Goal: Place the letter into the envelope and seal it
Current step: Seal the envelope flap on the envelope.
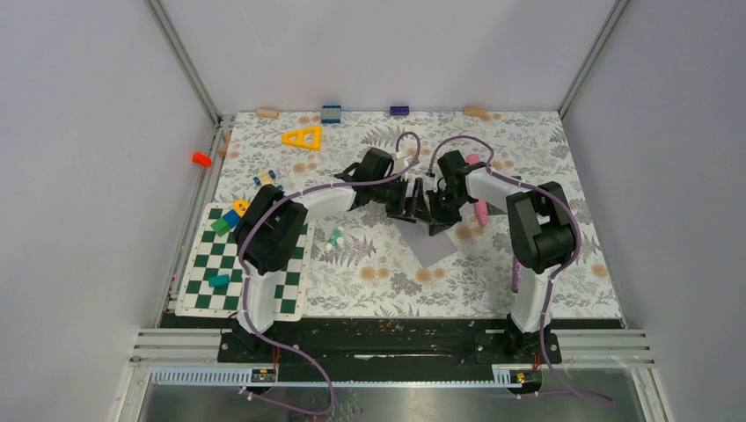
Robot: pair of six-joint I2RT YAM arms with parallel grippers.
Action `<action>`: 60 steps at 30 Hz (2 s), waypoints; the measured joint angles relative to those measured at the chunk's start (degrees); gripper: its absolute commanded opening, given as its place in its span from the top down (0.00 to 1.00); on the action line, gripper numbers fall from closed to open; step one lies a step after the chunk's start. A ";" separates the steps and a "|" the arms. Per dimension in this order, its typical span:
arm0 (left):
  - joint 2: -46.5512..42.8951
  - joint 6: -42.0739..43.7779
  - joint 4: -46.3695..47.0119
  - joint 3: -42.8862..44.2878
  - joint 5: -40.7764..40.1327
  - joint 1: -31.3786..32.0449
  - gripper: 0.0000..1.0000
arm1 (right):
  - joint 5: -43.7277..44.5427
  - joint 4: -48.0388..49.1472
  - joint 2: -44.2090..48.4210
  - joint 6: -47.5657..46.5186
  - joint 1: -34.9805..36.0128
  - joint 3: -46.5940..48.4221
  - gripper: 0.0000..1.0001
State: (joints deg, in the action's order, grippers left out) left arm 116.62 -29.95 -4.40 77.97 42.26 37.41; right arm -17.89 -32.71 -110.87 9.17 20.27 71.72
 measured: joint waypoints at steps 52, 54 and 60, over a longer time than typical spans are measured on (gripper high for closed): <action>3.21 -27.63 34.91 -12.24 8.28 -4.02 0.62 | -4.72 1.18 -0.63 1.62 -2.78 -0.74 1.00; 4.04 -26.88 33.46 -10.69 8.07 -3.61 0.69 | -4.72 1.18 -0.63 1.62 -2.78 -0.74 1.00; 5.27 -22.27 25.51 -9.42 5.99 -3.39 0.82 | -4.74 1.18 -0.63 1.62 -2.78 -0.74 1.00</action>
State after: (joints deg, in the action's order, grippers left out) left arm 121.89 -52.23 21.10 68.55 48.25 34.02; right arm -22.63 -31.53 -111.50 10.79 17.50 70.98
